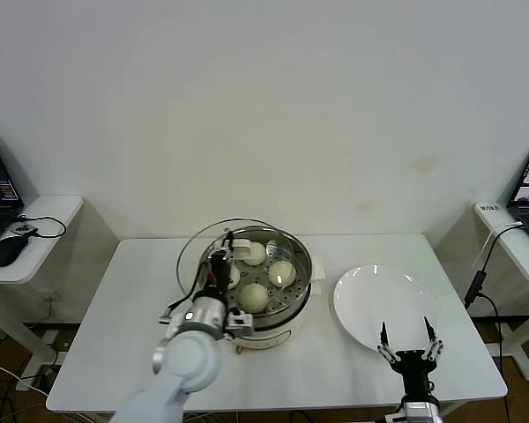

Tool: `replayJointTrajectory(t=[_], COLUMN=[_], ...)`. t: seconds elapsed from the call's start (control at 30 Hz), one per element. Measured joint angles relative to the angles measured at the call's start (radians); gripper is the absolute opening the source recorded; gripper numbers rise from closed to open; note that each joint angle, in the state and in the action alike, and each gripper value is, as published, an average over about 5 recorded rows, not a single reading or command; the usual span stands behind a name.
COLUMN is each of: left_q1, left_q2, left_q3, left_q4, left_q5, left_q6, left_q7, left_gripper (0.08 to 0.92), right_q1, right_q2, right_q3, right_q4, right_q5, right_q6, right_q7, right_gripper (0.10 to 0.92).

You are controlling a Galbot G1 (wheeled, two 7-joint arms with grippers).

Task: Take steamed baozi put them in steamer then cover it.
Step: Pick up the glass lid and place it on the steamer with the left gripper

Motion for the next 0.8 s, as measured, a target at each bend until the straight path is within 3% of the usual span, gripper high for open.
replayJointTrajectory(t=[0.5, 0.8], left_q1=[-0.027, -0.035], left_q2=[-0.106, -0.127], left_q3=[0.044, 0.042], left_q4=[0.085, 0.126], left_q5=[0.098, 0.121], left_q6=[0.002, -0.006], left_q7=[0.032, 0.032], left_gripper=[0.142, 0.142], right_q1=[0.002, -0.005], right_q2=[0.003, 0.001], right_q3=[-0.017, -0.016], right_q4=[-0.033, -0.046], right_q5=[-0.035, -0.039], right_q6=[-0.004, -0.004], right_q7=[0.004, 0.001], right_gripper=[0.823, 0.823])
